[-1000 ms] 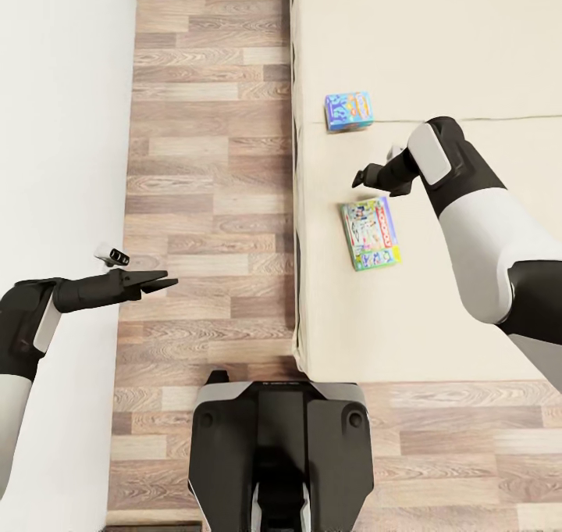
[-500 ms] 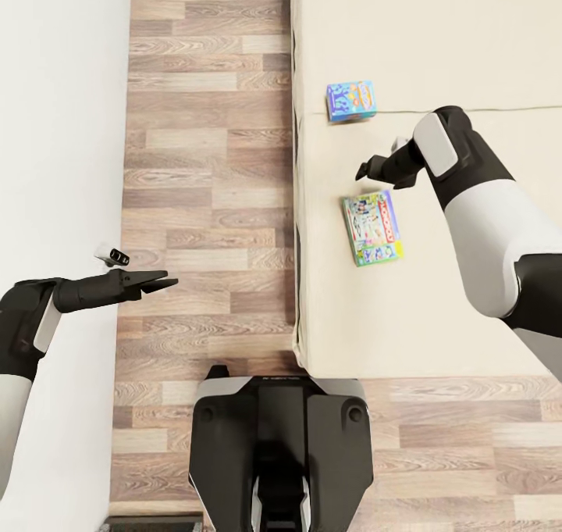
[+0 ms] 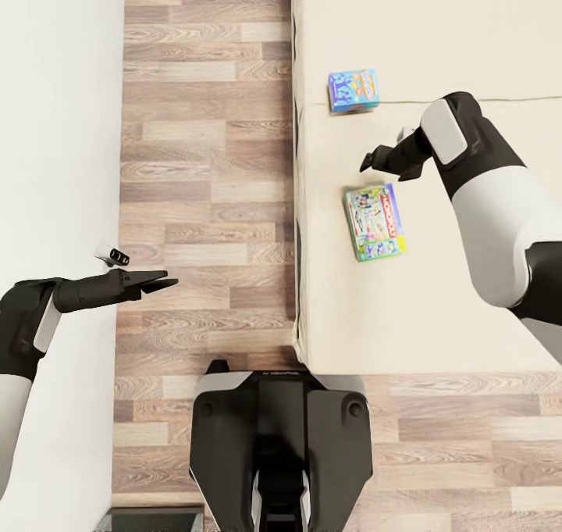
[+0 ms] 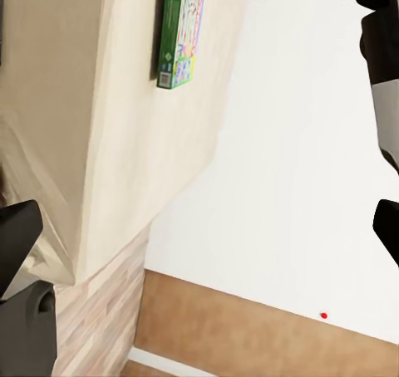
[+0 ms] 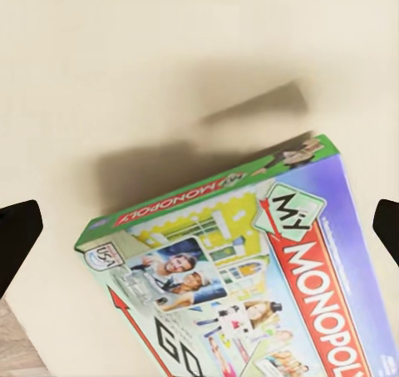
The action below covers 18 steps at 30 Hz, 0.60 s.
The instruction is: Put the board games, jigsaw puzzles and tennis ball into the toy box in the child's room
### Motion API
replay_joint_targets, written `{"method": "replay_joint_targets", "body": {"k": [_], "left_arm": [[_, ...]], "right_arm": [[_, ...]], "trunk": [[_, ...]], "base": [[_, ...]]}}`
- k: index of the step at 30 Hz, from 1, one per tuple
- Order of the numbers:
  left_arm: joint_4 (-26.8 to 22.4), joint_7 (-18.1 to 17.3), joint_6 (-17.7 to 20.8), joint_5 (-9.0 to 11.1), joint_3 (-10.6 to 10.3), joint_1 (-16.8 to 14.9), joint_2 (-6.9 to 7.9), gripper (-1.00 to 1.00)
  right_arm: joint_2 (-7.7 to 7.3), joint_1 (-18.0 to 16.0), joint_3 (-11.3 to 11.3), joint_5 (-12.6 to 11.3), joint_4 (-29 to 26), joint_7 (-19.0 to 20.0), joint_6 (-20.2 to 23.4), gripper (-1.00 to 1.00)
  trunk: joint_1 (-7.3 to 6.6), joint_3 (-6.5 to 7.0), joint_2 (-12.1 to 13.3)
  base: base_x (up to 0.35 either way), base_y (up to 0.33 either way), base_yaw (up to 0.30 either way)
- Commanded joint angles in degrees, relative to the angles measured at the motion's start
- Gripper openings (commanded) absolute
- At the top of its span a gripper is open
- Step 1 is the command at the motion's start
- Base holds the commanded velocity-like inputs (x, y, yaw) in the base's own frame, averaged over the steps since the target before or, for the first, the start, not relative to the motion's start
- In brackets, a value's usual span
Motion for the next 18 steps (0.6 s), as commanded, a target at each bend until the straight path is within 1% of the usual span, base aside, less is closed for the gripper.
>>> {"method": "replay_joint_targets", "body": {"k": [1,18], "left_arm": [[0.0,-0.2,0.6,0.0,0.0,0.0,0.02,1.0],[0.0,-0.2,0.7,0.0,-0.1,0.0,0.02,1.0]], "right_arm": [[-0.06,-0.1,0.3,-0.6,0.0,-0.4,0.1,1.0],[-0.23,-0.9,0.4,-0.6,0.4,-0.4,0.1,1.0]], "trunk": [[0.03,-0.15,-0.1],[0.03,-1.76,-0.1]], "base": [[0.0,0.0,0.0],[0.0,0.0,0.0]]}}
